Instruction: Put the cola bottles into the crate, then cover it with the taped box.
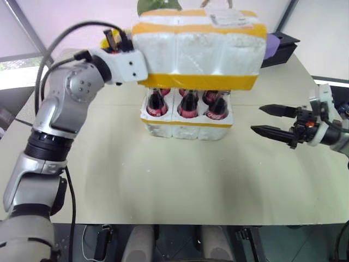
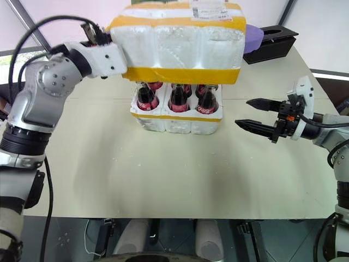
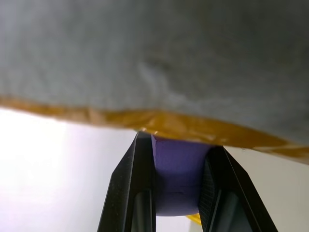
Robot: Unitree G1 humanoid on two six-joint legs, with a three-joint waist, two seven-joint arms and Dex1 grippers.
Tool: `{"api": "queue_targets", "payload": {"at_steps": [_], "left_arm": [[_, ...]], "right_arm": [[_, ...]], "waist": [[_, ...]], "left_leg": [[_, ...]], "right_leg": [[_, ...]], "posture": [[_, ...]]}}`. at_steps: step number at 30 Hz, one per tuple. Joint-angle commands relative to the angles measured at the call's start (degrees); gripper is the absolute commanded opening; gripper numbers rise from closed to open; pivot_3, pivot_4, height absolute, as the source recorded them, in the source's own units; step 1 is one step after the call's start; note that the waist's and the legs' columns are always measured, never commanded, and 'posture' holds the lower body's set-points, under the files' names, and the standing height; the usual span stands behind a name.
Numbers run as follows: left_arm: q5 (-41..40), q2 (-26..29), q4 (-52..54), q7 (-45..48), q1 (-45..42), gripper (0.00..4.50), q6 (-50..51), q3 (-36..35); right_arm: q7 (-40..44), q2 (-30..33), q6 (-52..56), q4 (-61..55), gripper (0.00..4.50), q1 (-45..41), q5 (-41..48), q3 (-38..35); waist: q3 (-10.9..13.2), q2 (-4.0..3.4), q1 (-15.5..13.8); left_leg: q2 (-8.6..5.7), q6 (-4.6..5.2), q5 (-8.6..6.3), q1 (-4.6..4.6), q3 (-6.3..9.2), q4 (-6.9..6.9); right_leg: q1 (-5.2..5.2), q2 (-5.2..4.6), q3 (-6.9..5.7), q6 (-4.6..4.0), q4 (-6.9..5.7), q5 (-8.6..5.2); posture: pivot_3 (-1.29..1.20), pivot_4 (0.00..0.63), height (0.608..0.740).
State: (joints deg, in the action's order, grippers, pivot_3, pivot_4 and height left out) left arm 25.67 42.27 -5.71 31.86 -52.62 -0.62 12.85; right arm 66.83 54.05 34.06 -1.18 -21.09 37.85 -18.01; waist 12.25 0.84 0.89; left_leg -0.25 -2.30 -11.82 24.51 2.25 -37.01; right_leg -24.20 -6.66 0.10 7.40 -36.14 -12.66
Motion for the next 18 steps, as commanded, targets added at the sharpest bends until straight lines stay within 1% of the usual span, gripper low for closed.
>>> {"api": "queue_targets", "payload": {"at_steps": [1, 4, 9, 13, 18], "left_arm": [[2.8, 0.8, 3.1, -0.4, 0.8, 0.49, -1.9, 0.2], [6.7, 1.6, 5.0, -0.9, 3.0, 0.49, -2.7, 1.3], [9.8, 0.6, 7.7, -1.6, 6.6, 0.49, -3.1, 1.9], [12.1, -1.1, 7.4, -3.6, 10.9, 0.49, -2.6, 2.6], [14.5, -1.2, 6.7, -5.4, 12.5, 0.49, -4.4, 2.8]], "right_arm": [[-0.4, 0.1, -0.5, -1.9, 4.50, -0.2, 1.4, -2.4], [-1.1, -0.6, -0.6, -1.7, 4.50, -0.8, 1.5, -2.0], [-1.8, -1.3, -0.4, -2.0, 4.50, -1.5, 1.7, -1.2], [-2.4, -1.8, 0.0, -1.9, 4.50, -2.9, 1.8, -0.4], [-3.0, -2.4, 0.3, -2.0, 4.50, -3.9, 1.7, 0.2]], "waist": [[0.0, 0.01, -0.1], [0.0, 0.01, -0.1], [0.0, 0.01, -0.2], [0.0, 0.00, -0.2], [0.0, 0.02, -0.3]], "left_leg": [[0.00, 0.00, 0.00, 0.00, 0.00, 0.00], [0.00, 0.00, 0.00, 0.00, 0.00, -0.02], [0.00, 0.00, 0.00, 0.00, 0.00, -0.02], [0.00, 0.00, 0.00, -0.01, 0.00, -0.03], [-0.01, 0.01, -0.01, -0.01, 0.01, -0.04]], "right_leg": [[0.00, 0.00, 0.00, 0.00, 0.00, 0.00], [0.01, 0.00, 0.00, 0.00, 0.01, 0.00], [0.02, 0.00, 0.00, 0.00, 0.00, 0.00], [0.04, 0.00, 0.01, 0.00, 0.01, 0.00], [0.06, 0.00, 0.01, 0.00, 0.01, 0.00]], "posture": [[0.00, 0.150, 0.740], [0.00, 0.150, 0.740], [0.00, 0.150, 0.740], [0.00, 0.150, 0.740], [0.00, 0.150, 0.740]]}}
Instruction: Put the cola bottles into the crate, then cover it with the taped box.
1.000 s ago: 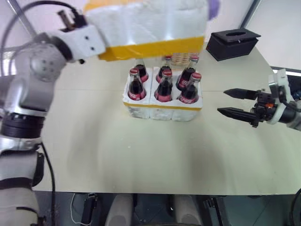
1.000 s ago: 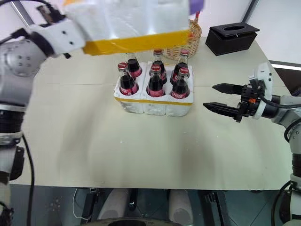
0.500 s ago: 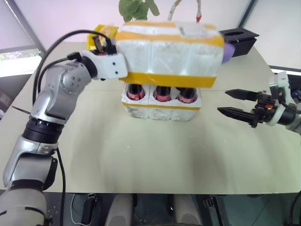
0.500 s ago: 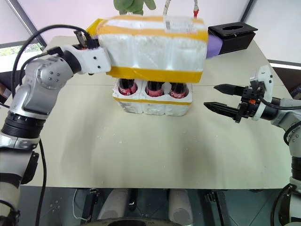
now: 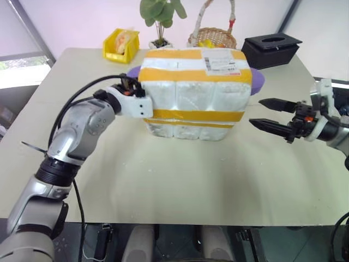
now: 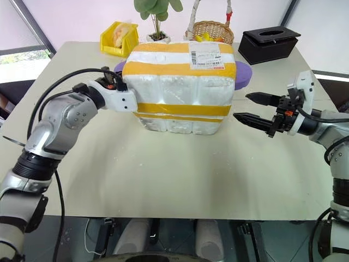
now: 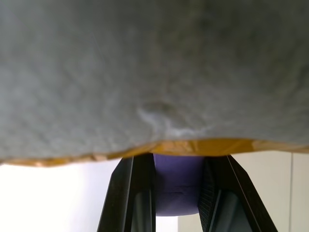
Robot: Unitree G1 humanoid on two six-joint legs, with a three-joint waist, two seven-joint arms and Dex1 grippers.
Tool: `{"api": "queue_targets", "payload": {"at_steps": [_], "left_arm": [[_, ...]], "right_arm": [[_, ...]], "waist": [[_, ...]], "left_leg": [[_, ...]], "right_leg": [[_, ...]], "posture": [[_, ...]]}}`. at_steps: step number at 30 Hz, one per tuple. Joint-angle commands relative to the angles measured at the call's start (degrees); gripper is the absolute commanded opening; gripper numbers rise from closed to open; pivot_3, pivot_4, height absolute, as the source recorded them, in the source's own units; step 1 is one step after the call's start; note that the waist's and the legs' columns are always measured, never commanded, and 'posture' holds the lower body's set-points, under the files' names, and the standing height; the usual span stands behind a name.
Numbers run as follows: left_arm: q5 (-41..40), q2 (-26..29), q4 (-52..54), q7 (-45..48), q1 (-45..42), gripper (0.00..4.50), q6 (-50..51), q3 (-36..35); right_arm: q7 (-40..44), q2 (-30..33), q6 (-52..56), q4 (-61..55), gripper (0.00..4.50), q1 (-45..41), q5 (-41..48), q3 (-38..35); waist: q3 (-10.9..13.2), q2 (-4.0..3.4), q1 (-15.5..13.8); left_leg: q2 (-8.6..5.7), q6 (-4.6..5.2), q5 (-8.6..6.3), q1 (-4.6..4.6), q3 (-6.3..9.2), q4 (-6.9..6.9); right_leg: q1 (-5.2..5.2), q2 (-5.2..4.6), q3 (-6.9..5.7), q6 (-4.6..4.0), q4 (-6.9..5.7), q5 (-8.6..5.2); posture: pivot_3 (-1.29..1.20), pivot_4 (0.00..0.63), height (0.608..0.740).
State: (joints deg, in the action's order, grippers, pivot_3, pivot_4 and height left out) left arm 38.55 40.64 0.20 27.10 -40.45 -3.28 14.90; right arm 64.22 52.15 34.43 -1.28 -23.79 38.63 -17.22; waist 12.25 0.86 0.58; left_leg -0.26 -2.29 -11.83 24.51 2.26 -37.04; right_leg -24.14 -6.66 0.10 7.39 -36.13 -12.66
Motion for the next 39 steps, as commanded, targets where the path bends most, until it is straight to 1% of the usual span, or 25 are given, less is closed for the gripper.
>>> {"api": "queue_targets", "payload": {"at_steps": [1, 2, 3, 4, 8, 9, 14, 20, 24, 26, 27, 29, 30, 32, 35, 37, 39], "left_arm": [[2.0, 0.4, 0.7, -0.9, 0.2, 0.49, -2.0, 0.7], [2.4, 0.4, 0.5, -1.2, 0.1, 0.49, -2.6, 0.8], [2.6, 0.3, 0.3, -1.4, 0.1, 1.52, -2.9, 0.7], [2.7, 0.2, 0.2, -1.6, 0.1, 1.89, -3.2, 0.7], [2.5, 0.1, 1.3, -0.5, 0.9, 4.02, -3.2, 0.1], [2.1, 0.5, 2.1, 0.1, 1.2, 4.46, -3.3, -0.3], [-1.3, 4.2, 8.8, 3.5, 6.4, 4.46, -3.3, -4.9], [-9.9, 7.7, 16.1, 7.4, 14.3, 4.46, -1.8, -13.6], [-27.6, 6.0, 19.9, 15.1, 21.0, 4.46, 9.7, -25.4], [-40.0, 5.1, 23.1, 20.8, 24.0, 4.46, 19.4, -30.9], [-44.4, 4.9, 24.3, 22.5, 24.9, 4.46, 22.9, -32.7], [-59.4, 4.4, 25.0, 25.0, 24.8, 4.46, 39.5, -40.9], [-65.8, 5.3, 24.4, 26.4, 24.5, 4.46, 47.6, -44.3], [-77.4, 8.4, 21.3, 28.6, 22.0, 4.46, 59.9, -50.6], [-87.3, 14.0, 15.8, 32.1, 18.2, 4.46, 68.5, -55.1], [-90.3, 17.2, 14.2, 34.5, 17.6, 4.46, 69.6, -55.4], [-91.1, 19.5, 12.6, 35.4, 16.9, 4.46, 69.1, -54.0]], "right_arm": [[-0.5, -0.5, -0.1, -1.9, 4.50, -1.3, 1.0, -0.5], [-0.6, -0.6, -0.1, -1.9, 4.50, -1.4, 1.0, -0.4], [-0.7, -0.7, 0.0, -1.9, 4.50, -1.5, 1.0, -0.3], [-0.8, -0.8, 0.1, -1.9, 4.50, -1.6, 1.0, -0.3], [-0.8, -0.8, 0.2, -1.8, 4.50, -1.5, 1.0, -0.2], [-0.8, -0.7, 0.2, -1.7, 4.50, -1.5, 0.9, -0.3], [-0.8, -0.6, -0.2, -0.5, 4.50, -1.9, 0.3, 0.0], [-0.1, -0.2, -0.5, 1.1, 4.50, -2.7, -0.3, 0.4], [1.4, 1.2, -0.7, 2.9, 4.50, -2.9, -1.2, 0.6], [2.2, 1.8, -0.8, 3.7, 4.50, -3.0, -1.5, 0.5], [2.6, 2.1, -0.9, 3.9, 4.50, -3.1, -1.6, 0.5], [3.4, 2.7, -1.3, 4.8, 4.50, -3.3, -2.1, 0.6], [3.8, 2.9, -1.4, 5.2, 4.50, -3.5, -2.3, 0.7], [4.8, 3.4, -1.8, 6.3, 4.50, -4.2, -2.8, 1.0], [7.0, 4.4, -1.9, 8.0, 4.50, -5.4, -2.9, 1.2], [8.4, 5.1, -1.9, 9.0, 4.50, -6.2, -2.9, 1.2], [9.7, 5.6, -1.7, 9.7, 4.50, -6.8, -2.7, 1.0]], "waist": [[0.0, 0.00, 0.0], [0.0, 0.00, 0.0], [0.0, 0.00, 0.0], [0.0, 0.00, 0.0], [0.0, 0.00, 0.0], [0.0, 0.00, 0.0], [0.0, 0.00, 0.3], [0.0, -0.01, 0.3], [0.0, -0.02, 0.4], [0.0, -0.02, 0.4], [0.0, -0.02, 0.4], [0.0, -0.02, 0.3], [0.0, -0.01, 0.3], [0.0, -0.01, 0.4], [0.0, -0.02, 0.5], [0.0, -0.02, 0.6], [0.0, -0.03, 0.6]], "left_leg": [[0.00, 0.00, 0.00, 0.00, 0.00, 0.00], [0.00, 0.00, 0.00, 0.00, 0.00, 0.00], [0.00, 0.00, 0.00, 0.00, 0.00, 0.00], [0.00, 0.00, 0.00, 0.00, 0.00, 0.00], [0.00, 0.00, 0.00, 0.00, 0.00, 0.00], [0.00, 0.00, 0.00, 0.00, 0.00, 0.00], [0.00, 0.01, 0.00, -0.01, 0.00, 0.01], [0.02, 0.01, -0.01, -0.03, -0.01, 0.01], [0.04, 0.01, -0.01, -0.04, -0.01, 0.03], [0.05, 0.01, -0.01, -0.04, -0.02, 0.03], [0.05, 0.01, -0.01, -0.05, -0.02, 0.02], [0.05, 0.01, -0.01, -0.04, -0.02, 0.01], [0.05, 0.01, -0.01, -0.04, -0.01, -0.01], [0.06, 0.01, -0.01, -0.06, 0.00, -0.02], [0.05, 0.01, -0.01, -0.06, 0.01, -0.03], [0.06, 0.01, -0.01, -0.07, 0.00, -0.02], [0.05, 0.01, -0.01, -0.09, -0.03, 0.03]], "right_leg": [[0.00, 0.00, 0.00, 0.00, 0.01, 0.00], [0.00, 0.00, 0.00, 0.00, 0.01, 0.00], [0.00, 0.00, 0.00, 0.00, 0.00, 0.00], [0.00, 0.00, 0.00, 0.00, 0.00, 0.00], [0.00, 0.00, 0.00, 0.00, 0.00, 0.00], [0.00, 0.00, 0.00, 0.00, 0.01, 0.00], [-0.01, 0.00, 0.00, 0.00, 0.00, 0.00], [-0.01, 0.00, 0.01, -0.02, 0.01, 0.00], [-0.02, 0.00, 0.01, -0.03, 0.00, -0.01], [-0.02, 0.00, 0.01, -0.03, 0.00, -0.01], [-0.01, 0.00, 0.01, -0.03, -0.01, -0.01], [-0.01, 0.00, 0.01, -0.03, 0.01, -0.01], [0.00, 0.00, 0.00, -0.03, 0.00, -0.01], [0.00, 0.01, 0.00, -0.02, -0.02, -0.01], [0.00, 0.03, -0.01, -0.03, -0.02, -0.02], [0.01, 0.03, 0.00, -0.11, 0.00, -0.07], [0.01, 0.02, 0.00, -0.22, 0.01, -0.13]], "posture": [[0.00, 0.150, 0.740], [0.00, 0.150, 0.740], [0.00, 0.150, 0.740], [0.00, 0.150, 0.740], [0.00, 0.150, 0.740], [0.00, 0.150, 0.740], [0.00, 0.150, 0.740], [0.00, 0.150, 0.740], [0.00, 0.150, 0.740], [0.00, 0.150, 0.740], [0.00, 0.150, 0.740], [0.00, 0.150, 0.740], [0.00, 0.150, 0.740], [0.00, 0.150, 0.740], [0.00, 0.150, 0.740], [0.00, 0.150, 0.740], [0.00, 0.150, 0.740]]}}
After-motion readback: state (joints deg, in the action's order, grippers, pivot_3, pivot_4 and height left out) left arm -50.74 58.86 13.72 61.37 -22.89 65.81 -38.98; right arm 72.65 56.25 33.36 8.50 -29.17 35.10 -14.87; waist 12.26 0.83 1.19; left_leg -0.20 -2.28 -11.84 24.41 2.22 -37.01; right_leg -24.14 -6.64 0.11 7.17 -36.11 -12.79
